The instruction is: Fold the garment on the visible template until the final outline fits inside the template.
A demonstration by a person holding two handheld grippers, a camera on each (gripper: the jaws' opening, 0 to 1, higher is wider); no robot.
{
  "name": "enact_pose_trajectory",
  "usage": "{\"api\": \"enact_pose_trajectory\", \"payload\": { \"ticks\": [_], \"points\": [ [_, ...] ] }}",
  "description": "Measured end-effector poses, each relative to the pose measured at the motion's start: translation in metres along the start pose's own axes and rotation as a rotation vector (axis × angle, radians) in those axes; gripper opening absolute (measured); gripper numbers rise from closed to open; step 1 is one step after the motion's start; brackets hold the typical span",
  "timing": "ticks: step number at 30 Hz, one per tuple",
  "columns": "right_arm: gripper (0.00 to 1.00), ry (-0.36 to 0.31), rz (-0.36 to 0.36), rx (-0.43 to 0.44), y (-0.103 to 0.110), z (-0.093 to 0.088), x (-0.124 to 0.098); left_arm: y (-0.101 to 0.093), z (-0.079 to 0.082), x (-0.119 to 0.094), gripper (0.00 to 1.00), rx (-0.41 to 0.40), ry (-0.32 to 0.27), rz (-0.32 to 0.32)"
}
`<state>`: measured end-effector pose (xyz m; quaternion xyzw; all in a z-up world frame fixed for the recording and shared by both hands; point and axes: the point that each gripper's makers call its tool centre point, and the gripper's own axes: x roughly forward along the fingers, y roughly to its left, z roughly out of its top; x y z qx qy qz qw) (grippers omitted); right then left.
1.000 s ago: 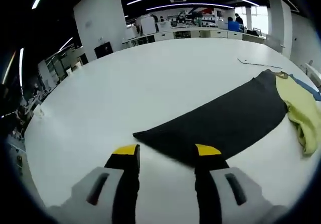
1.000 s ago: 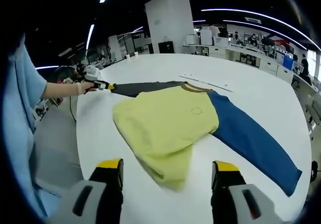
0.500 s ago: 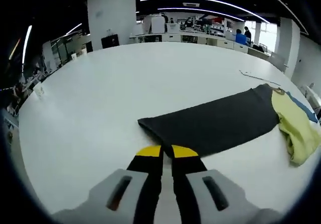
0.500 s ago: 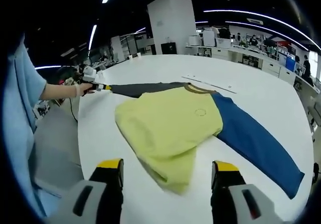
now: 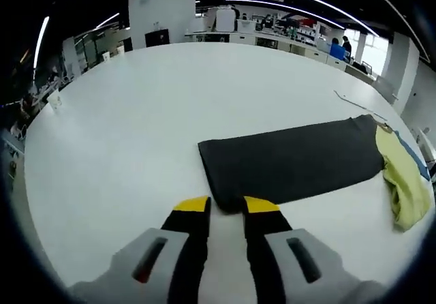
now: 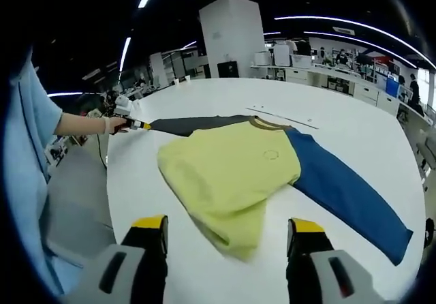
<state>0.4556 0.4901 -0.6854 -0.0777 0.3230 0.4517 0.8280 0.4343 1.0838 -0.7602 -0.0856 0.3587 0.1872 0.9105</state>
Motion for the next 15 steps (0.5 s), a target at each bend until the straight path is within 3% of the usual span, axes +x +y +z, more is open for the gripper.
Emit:
{"api": "enact_pose_trajectory", "payload": {
  "ticks": [1,2,6,8,10,13,15],
  "points": [
    [0.71,-0.001,-0.002,-0.001,0.000,0.000,-0.001,0.003,-0.002,-0.001,0.51,-0.001,0.010,0.015],
    [0.71,-0.004,-0.004,-0.002,0.001,-0.001,-0.002,0.002,-0.002,-0.004,0.57,0.001,0.009,0.012],
    [0.71,-0.015,-0.006,0.014,0.003,-0.003,-0.004,0.003,0.009,-0.019,0.73,0.018,-0.074,0.022],
    [0.71,-0.015,-0.004,0.017,0.004,-0.005,-0.004,0.004,0.012,-0.027,0.82,0.028,-0.084,0.035],
    [0.71,-0.014,-0.006,0.017,0.004,-0.007,-0.004,-0.004,0.019,-0.035,0.84,0.012,-0.123,0.001],
    [0.71,-0.022,-0.005,0.034,0.003,-0.009,-0.004,-0.029,0.031,-0.050,0.78,0.027,-0.187,-0.098],
    [0.71,-0.025,-0.002,0.040,0.004,-0.010,-0.003,-0.039,0.032,-0.055,0.79,0.060,-0.186,-0.123]
  ]
}}
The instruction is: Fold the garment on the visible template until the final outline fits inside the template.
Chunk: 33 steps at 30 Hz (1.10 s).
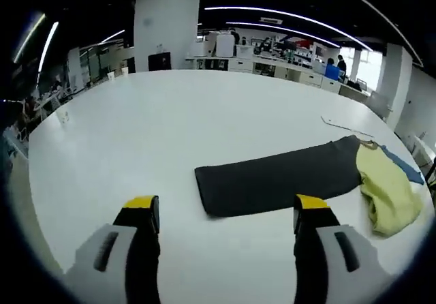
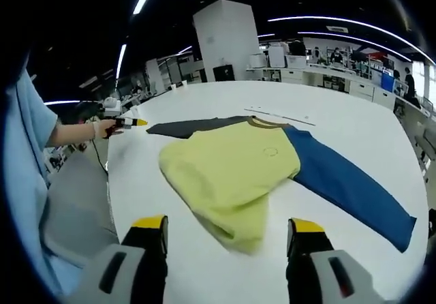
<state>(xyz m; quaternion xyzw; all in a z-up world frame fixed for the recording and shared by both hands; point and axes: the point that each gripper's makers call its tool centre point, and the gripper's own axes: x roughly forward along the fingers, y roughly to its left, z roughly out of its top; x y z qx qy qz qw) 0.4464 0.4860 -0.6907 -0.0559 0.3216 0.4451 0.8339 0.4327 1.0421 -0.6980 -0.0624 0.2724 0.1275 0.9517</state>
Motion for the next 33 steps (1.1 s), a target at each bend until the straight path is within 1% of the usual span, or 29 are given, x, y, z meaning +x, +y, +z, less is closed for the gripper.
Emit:
{"api": "enact_pose_trajectory", "payload": {
  "ticks": [1,2,3,4,5,6,7,8,9,11,13,14,15,16,17,18,19,20,21,22,23,25,26,27,29,31,32,33],
  "points": [
    [0.71,0.001,0.000,0.000,0.000,-0.001,0.000,-0.009,0.004,-0.001,0.80,0.012,-0.014,-0.027],
    [0.70,0.007,-0.003,-0.005,0.000,-0.002,0.000,-0.017,0.005,-0.003,0.79,0.010,-0.022,-0.063],
    [0.70,0.009,-0.004,-0.006,-0.001,-0.003,0.000,-0.027,0.007,-0.006,0.75,0.002,-0.031,-0.097],
    [0.70,0.008,-0.003,-0.002,-0.001,-0.004,0.000,-0.033,0.010,-0.008,0.69,0.005,-0.044,-0.117],
    [0.70,0.006,-0.002,0.001,-0.001,-0.004,0.000,-0.045,0.011,-0.010,0.65,0.007,-0.053,-0.165],
    [0.70,0.004,-0.001,0.003,-0.002,-0.004,0.000,-0.052,0.012,-0.012,0.61,0.005,-0.057,-0.189],
    [0.70,0.003,-0.002,0.003,-0.002,-0.004,0.000,-0.058,0.010,-0.012,0.60,0.018,-0.054,-0.204],
    [0.70,0.001,-0.003,0.004,-0.002,-0.003,0.000,-0.065,0.007,-0.013,0.61,0.033,-0.037,-0.234],
    [0.70,0.000,-0.004,0.006,-0.003,-0.003,0.000,-0.071,0.004,-0.014,0.62,0.032,-0.026,-0.241],
    [0.70,-0.002,-0.003,0.008,-0.003,-0.004,0.001,-0.082,0.003,-0.016,0.63,0.051,-0.043,-0.277],
    [0.70,0.000,-0.002,0.009,-0.003,-0.004,0.001,-0.092,0.000,-0.018,0.67,0.058,-0.043,-0.309],
    [0.70,0.002,-0.002,0.008,-0.002,-0.005,0.001,-0.102,-0.001,-0.020,0.71,0.051,-0.040,-0.360],
    [0.70,0.004,-0.001,0.008,-0.002,-0.005,0.001,-0.107,-0.002,-0.022,0.77,0.052,-0.040,-0.384],
    [0.70,0.005,0.000,0.009,-0.002,-0.006,0.001,-0.113,-0.002,-0.023,0.81,0.062,-0.045,-0.414],
    [0.70,0.009,0.001,0.007,-0.001,-0.006,0.002,-0.123,-0.001,-0.027,0.83,0.065,-0.050,-0.469],
    [0.70,0.009,0.001,0.007,-0.001,-0.006,0.002,-0.128,-0.001,-0.030,0.86,0.072,-0.046,-0.494],
    [0.70,0.009,0.002,0.008,-0.001,-0.007,0.002,-0.133,-0.002,-0.032,0.88,0.102,-0.050,-0.520],
    [0.70,0.011,0.003,0.010,-0.001,-0.007,0.002,-0.138,-0.003,-0.035,0.91,0.115,-0.041,-0.546],
    [0.70,0.011,0.003,0.009,-0.001,-0.007,0.003,-0.140,-0.003,-0.035,0.97,0.120,-0.049,-0.541],
    [0.70,0.012,0.003,0.011,-0.001,-0.008,0.004,-0.144,-0.004,-0.036,0.98,0.135,-0.049,-0.561],
    [0.69,0.015,0.003,0.013,-0.001,-0.009,0.005,-0.150,-0.010,-0.037,0.99,0.137,-0.021,-0.600],
    [0.69,0.018,0.004,0.011,-0.001,-0.010,0.006,-0.160,-0.013,-0.042,0.98,0.131,-0.021,-0.661],
    [0.68,0.022,0.004,0.015,-0.001,-0.011,0.007,-0.166,-0.016,-0.045,0.97,0.136,-0.011,-0.690],
    [0.68,0.022,0.005,0.017,0.000,-0.012,0.008,-0.168,-0.020,-0.045,0.94,0.147,-0.003,-0.686],
    [0.67,0.031,0.010,0.019,0.000,-0.014,0.010,-0.179,-0.027,-0.048,0.89,0.177,0.011,-0.718],
    [0.67,0.039,0.012,0.019,-0.001,-0.017,0.013,-0.191,-0.033,-0.052,0.80,0.174,0.025,-0.763],
    [0.65,0.045,0.009,0.019,-0.003,-0.019,0.014,-0.199,-0.038,-0.055,0.74,0.173,0.030,-0.802],
    [0.62,0.054,-0.005,0.012,-0.006,-0.021,0.015,-0.205,-0.043,-0.057,0.65,0.171,0.042,-0.827]
  ]
}}
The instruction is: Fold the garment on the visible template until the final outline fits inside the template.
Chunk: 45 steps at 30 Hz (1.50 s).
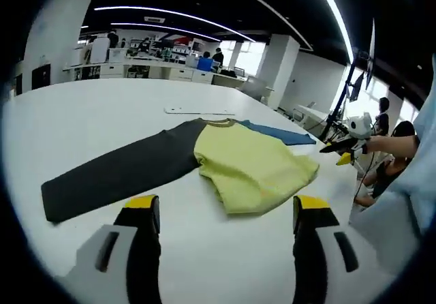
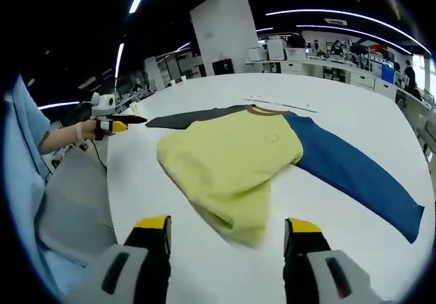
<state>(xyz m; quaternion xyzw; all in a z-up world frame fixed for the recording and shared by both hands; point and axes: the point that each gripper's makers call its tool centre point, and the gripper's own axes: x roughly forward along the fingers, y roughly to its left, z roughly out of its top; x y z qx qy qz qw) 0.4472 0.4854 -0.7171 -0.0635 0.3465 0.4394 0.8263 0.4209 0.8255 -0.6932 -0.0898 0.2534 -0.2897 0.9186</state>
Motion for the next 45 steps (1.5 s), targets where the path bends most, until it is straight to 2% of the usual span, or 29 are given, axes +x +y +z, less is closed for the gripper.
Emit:
{"api": "enact_pose_trajectory", "payload": {
  "ticks": [1,3,6,8,13,18,23,25,26,29,33,38,41,45],
  "points": [
    [0.57,-0.003,-0.005,-0.004,-0.003,0.000,0.002,-0.007,-0.004,0.004,0.59,-0.024,-0.001,-0.026],
    [0.51,0.002,-0.015,0.007,-0.006,-0.001,0.004,-0.009,-0.009,0.011,0.53,-0.029,0.000,-0.019],
    [0.48,0.004,-0.056,-0.020,-0.012,0.000,0.007,-0.012,-0.020,0.025,0.53,-0.036,0.025,-0.008],
    [0.41,0.010,-0.066,-0.011,-0.012,0.001,0.009,-0.013,-0.026,0.031,0.50,-0.019,0.049,-0.002],
    [0.40,0.022,-0.054,-0.016,-0.019,0.000,0.010,-0.014,-0.025,0.036,0.48,-0.030,0.054,-0.011],
    [0.40,0.036,-0.035,0.020,-0.020,-0.005,0.017,-0.012,-0.026,0.039,0.39,-0.056,0.062,-0.010],
    [0.31,0.067,-0.033,-0.017,-0.012,-0.011,0.025,-0.016,-0.026,0.040,0.33,-0.077,0.066,-0.020],
    [0.26,0.068,-0.053,-0.029,-0.013,-0.011,0.027,-0.017,-0.026,0.040,0.34,-0.083,0.061,-0.020],
    [0.22,0.072,-0.086,-0.044,-0.017,-0.011,0.028,-0.019,-0.026,0.040,0.34,-0.086,0.059,-0.021],
    [0.01,0.074,-0.097,-0.065,-0.016,-0.010,0.029,-0.022,-0.029,0.041,0.34,-0.093,0.062,-0.026],
    [0.00,0.081,-0.098,-0.019,-0.016,-0.009,0.029,-0.023,-0.033,0.040,0.34,-0.105,0.067,-0.028],
    [0.00,0.067,-0.061,0.020,-0.009,0.003,0.025,-0.020,-0.037,0.037,0.33,-0.122,0.061,-0.021],
    [0.00,0.042,-0.042,0.048,-0.004,0.016,0.023,-0.019,-0.038,0.035,0.33,-0.140,0.050,-0.017],
    [0.00,0.019,0.004,0.129,0.004,0.039,0.024,-0.019,-0.039,0.034,0.32,-0.150,0.046,-0.015]
  ]
}}
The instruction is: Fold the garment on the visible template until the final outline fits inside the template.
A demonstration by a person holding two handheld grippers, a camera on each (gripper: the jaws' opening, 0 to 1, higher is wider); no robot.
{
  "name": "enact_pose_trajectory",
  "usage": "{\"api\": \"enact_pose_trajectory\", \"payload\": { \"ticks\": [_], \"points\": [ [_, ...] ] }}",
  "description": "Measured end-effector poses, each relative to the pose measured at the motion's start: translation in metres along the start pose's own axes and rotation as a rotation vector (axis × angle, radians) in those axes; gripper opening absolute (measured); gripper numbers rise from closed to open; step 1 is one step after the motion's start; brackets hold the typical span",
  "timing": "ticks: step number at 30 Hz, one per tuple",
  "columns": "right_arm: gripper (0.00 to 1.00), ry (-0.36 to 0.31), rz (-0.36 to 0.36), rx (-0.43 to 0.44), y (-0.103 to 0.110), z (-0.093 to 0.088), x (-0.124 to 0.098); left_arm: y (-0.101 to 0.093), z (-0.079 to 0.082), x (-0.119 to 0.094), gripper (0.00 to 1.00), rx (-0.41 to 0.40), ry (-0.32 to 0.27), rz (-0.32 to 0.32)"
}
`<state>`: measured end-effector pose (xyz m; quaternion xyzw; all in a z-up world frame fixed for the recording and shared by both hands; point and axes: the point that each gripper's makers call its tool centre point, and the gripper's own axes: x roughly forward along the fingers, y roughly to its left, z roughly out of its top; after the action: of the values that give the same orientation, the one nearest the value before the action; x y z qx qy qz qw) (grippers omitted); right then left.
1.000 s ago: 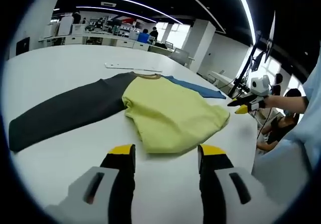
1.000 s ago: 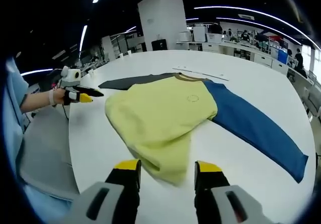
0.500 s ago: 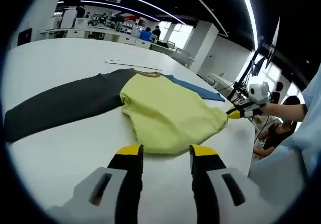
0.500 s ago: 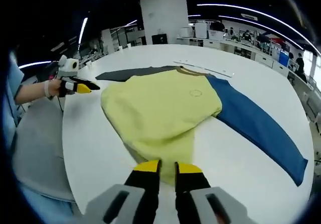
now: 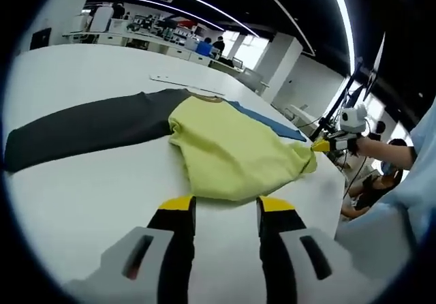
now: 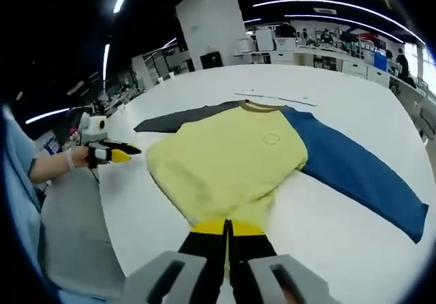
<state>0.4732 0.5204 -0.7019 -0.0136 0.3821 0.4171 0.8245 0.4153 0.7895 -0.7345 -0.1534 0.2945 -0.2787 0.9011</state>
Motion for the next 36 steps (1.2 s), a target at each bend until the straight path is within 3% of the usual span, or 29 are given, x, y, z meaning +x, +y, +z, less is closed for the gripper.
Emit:
{"api": "enact_pose_trajectory", "payload": {
  "ticks": [2,7,12,18,26,32,36],
  "points": [
    [0.00,-0.021,0.017,0.003,0.004,0.019,0.003,-0.001,-0.001,0.000,0.32,-0.002,0.000,-0.001],
    [0.00,-0.017,0.051,-0.023,0.010,0.046,0.022,0.000,0.000,-0.001,0.31,-0.014,-0.010,-0.003],
    [0.00,0.017,0.054,-0.069,0.014,0.061,0.056,-0.001,0.000,-0.001,0.30,-0.021,-0.015,-0.003],
    [0.00,0.104,0.050,-0.124,0.010,0.050,0.089,-0.001,0.000,-0.003,0.30,-0.031,-0.022,0.001],
    [0.00,0.162,0.012,-0.122,-0.006,0.030,0.098,0.001,-0.003,-0.007,0.29,-0.040,-0.018,0.012],
    [0.00,0.126,0.008,-0.103,-0.010,0.031,0.091,-0.001,-0.003,-0.005,0.29,-0.042,-0.018,0.007],
    [0.00,0.076,-0.023,-0.044,-0.018,0.036,0.081,-0.003,-0.004,-0.004,0.29,-0.041,-0.013,0.004]
  ]
}}
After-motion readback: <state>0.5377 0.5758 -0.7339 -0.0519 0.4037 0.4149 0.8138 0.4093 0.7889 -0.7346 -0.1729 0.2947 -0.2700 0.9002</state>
